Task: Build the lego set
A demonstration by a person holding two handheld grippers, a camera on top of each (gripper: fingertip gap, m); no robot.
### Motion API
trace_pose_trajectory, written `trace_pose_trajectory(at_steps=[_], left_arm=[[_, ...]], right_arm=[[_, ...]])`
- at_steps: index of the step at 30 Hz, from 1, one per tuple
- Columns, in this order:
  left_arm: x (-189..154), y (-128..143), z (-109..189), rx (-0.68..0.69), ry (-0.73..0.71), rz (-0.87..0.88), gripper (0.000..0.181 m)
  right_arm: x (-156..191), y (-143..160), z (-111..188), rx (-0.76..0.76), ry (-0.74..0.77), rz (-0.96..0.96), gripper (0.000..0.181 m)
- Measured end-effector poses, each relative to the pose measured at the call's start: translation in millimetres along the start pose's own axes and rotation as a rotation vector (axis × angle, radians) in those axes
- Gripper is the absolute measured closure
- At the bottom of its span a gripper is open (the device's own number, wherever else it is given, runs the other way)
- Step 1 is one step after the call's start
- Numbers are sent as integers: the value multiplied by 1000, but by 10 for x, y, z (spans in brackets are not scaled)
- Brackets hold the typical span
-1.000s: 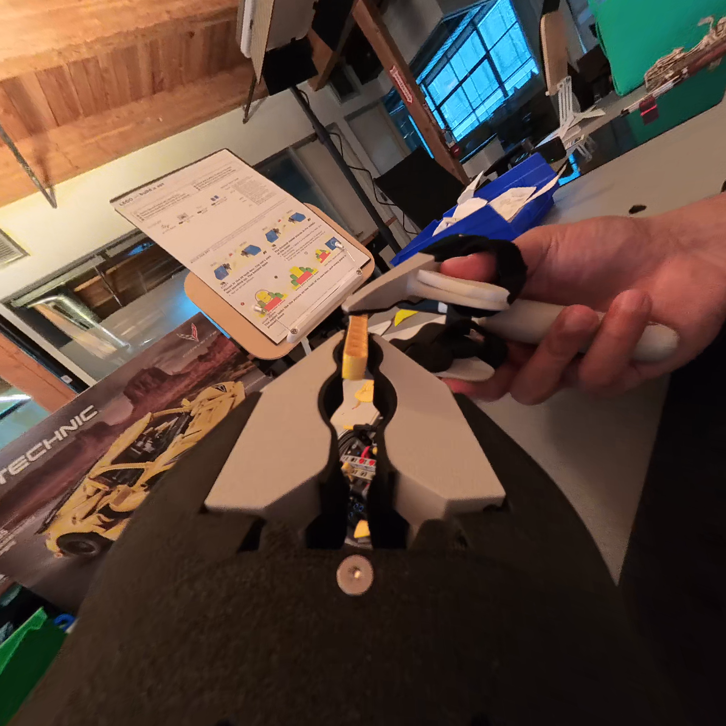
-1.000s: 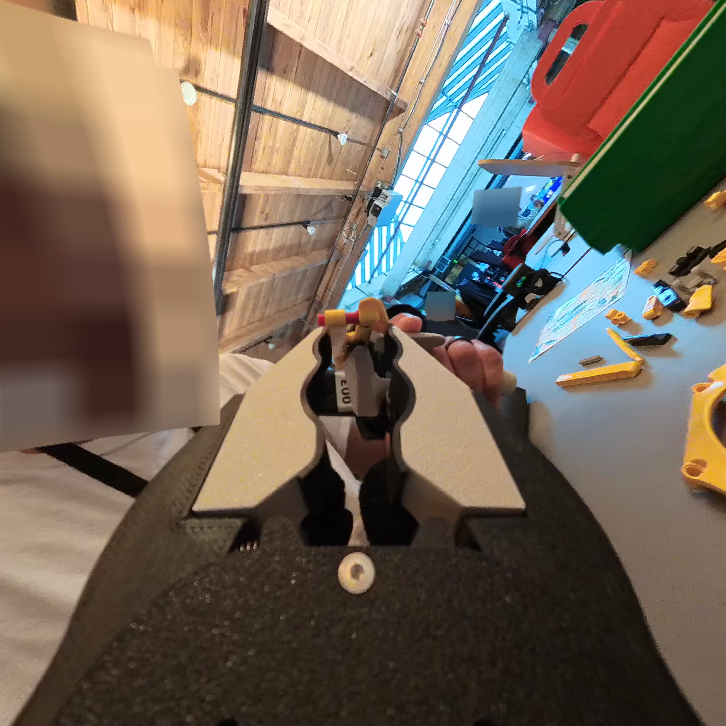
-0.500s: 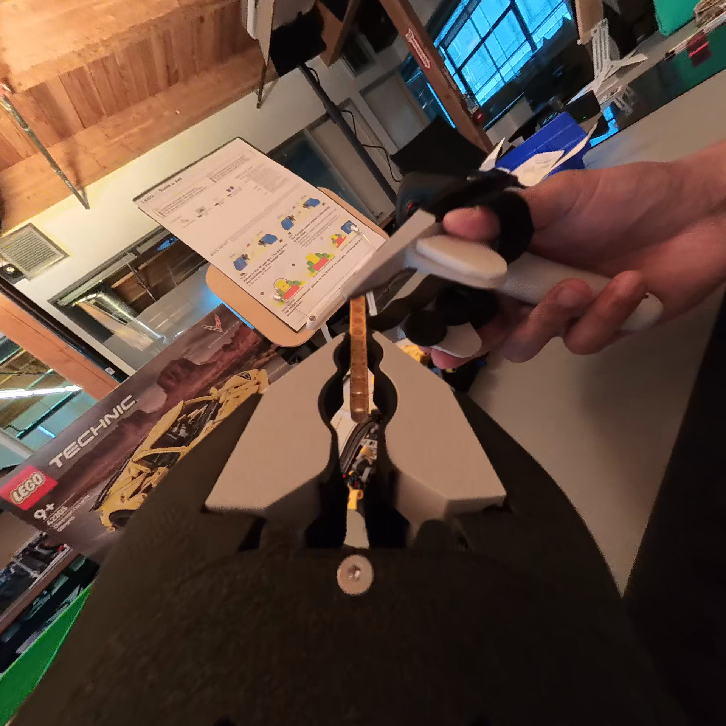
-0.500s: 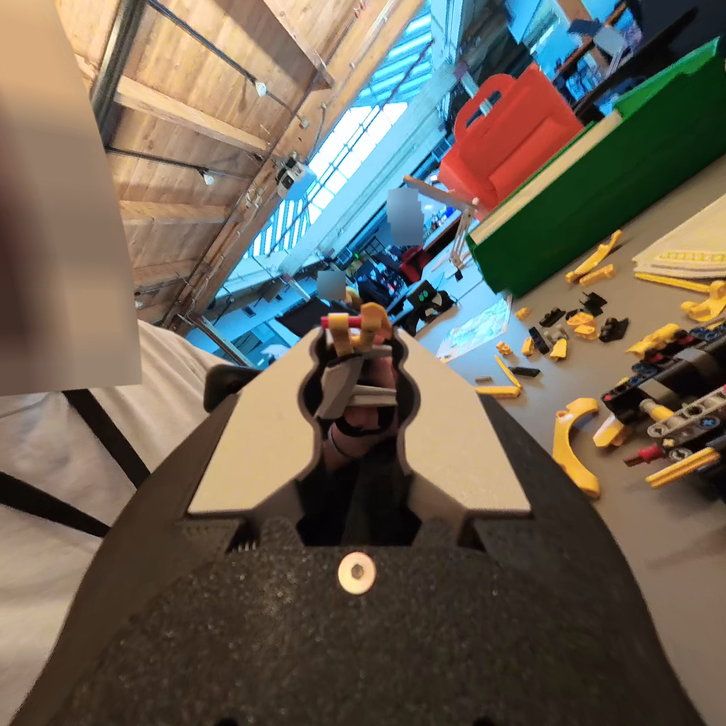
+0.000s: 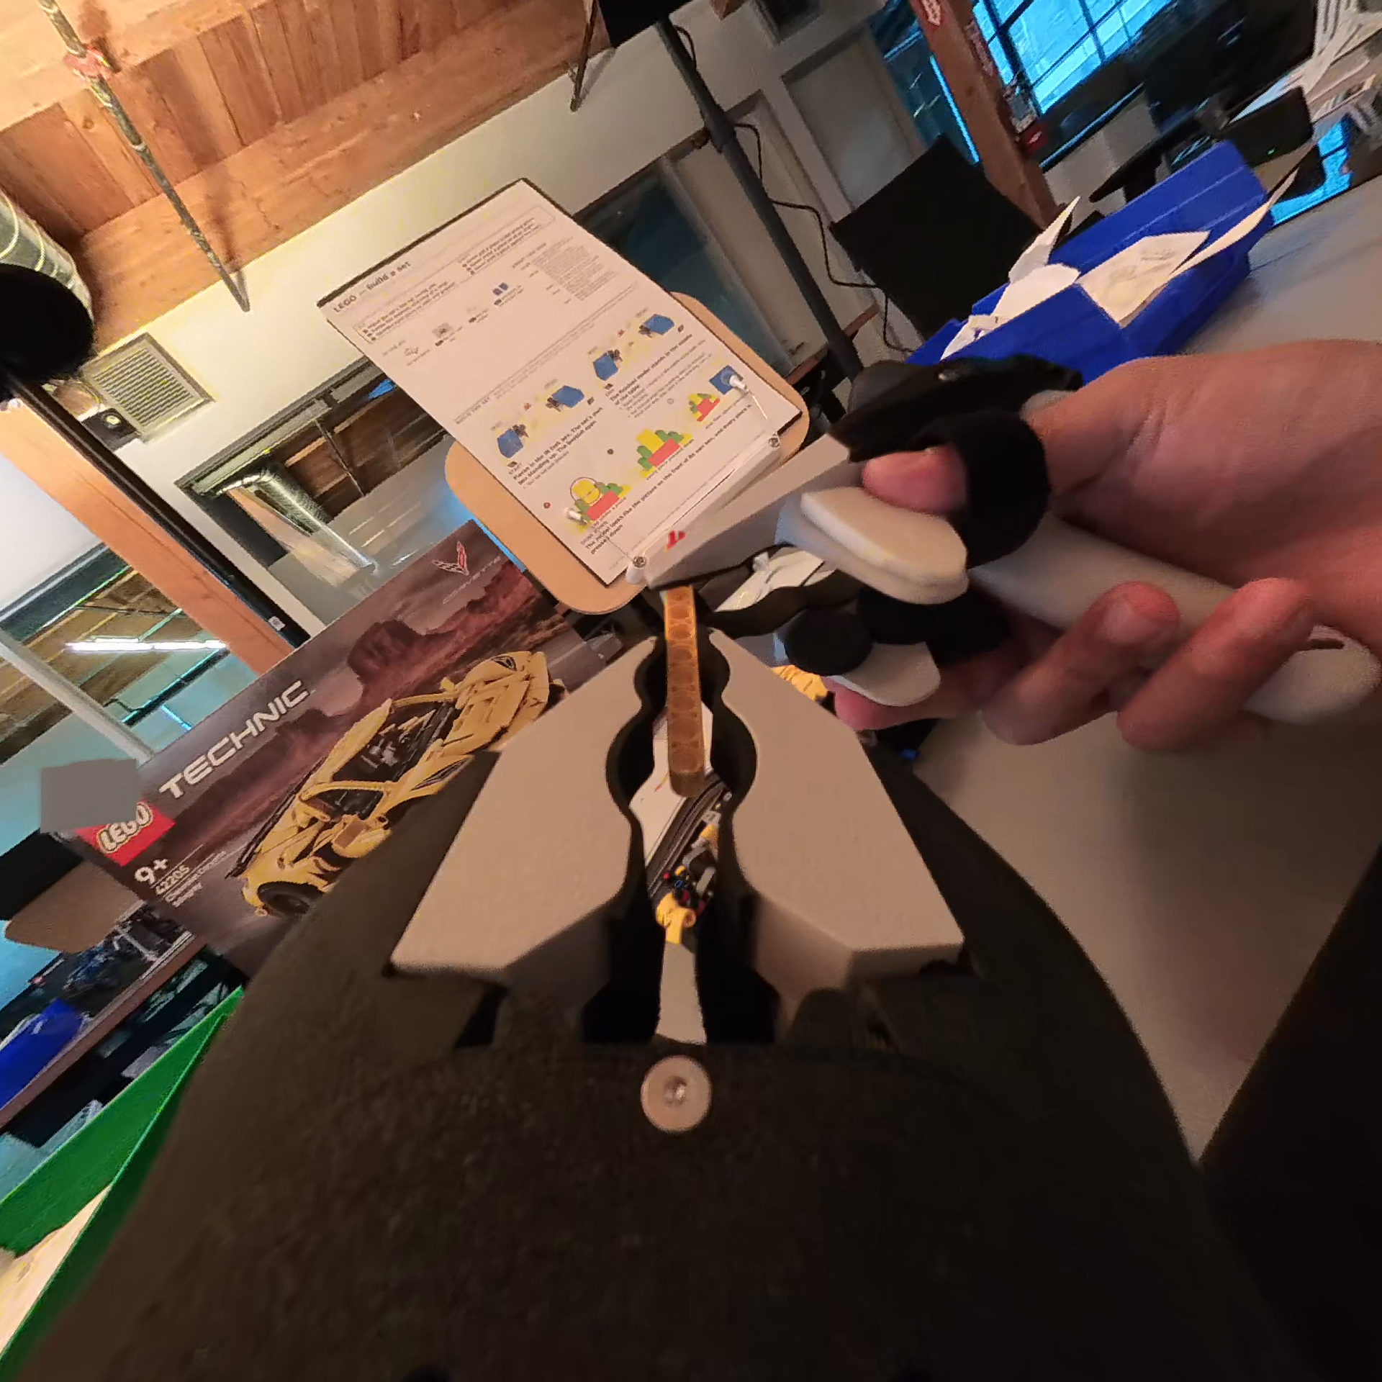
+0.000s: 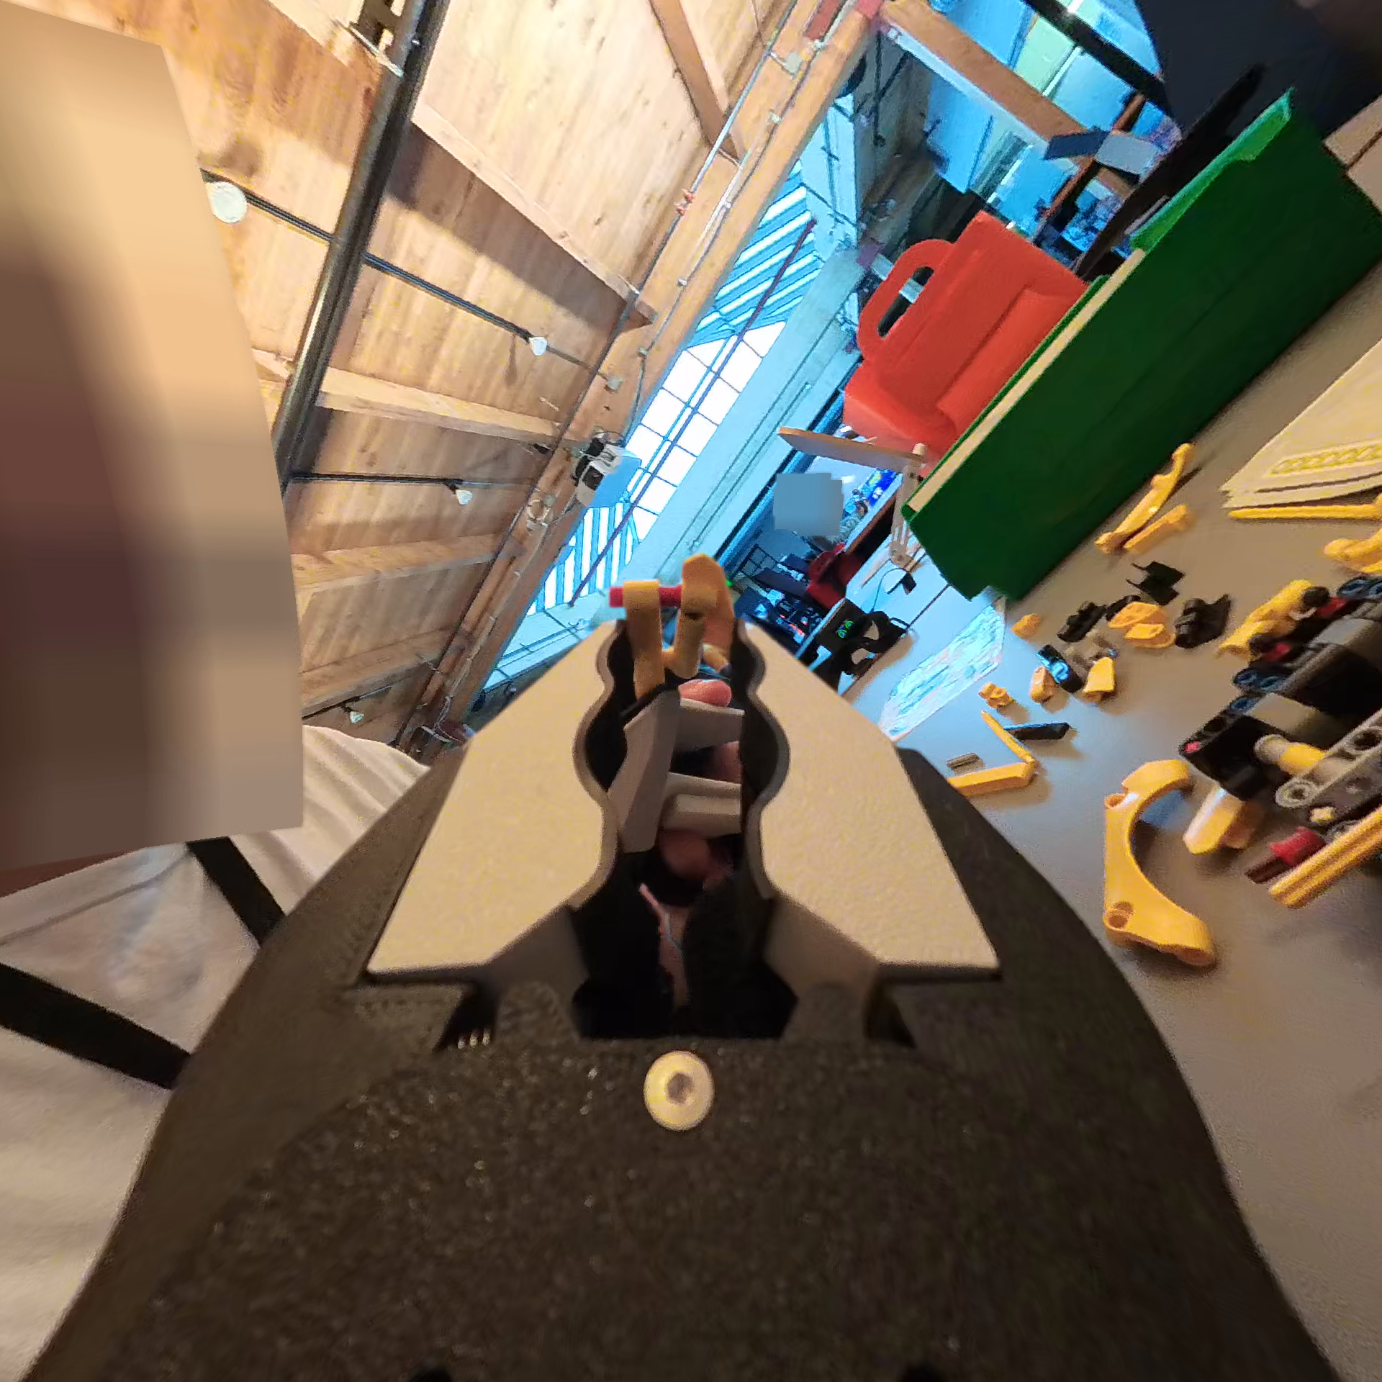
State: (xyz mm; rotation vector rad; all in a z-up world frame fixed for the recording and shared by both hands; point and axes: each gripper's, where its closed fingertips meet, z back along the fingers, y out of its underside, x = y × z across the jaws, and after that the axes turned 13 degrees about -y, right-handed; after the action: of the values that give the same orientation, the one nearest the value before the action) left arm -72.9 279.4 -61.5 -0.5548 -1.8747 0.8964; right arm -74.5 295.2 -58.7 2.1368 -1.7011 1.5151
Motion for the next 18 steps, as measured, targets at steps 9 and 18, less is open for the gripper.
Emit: trace_pose_trajectory(at_steps=[9, 18], left_arm=[[-72, 33, -1, 18, 106, 125, 170], [3, 26, 68, 60, 584, 863, 153]], right_arm=[[-12, -15, 53, 78, 83, 126, 158], [-78, 261, 168, 548, 293, 550, 157]])
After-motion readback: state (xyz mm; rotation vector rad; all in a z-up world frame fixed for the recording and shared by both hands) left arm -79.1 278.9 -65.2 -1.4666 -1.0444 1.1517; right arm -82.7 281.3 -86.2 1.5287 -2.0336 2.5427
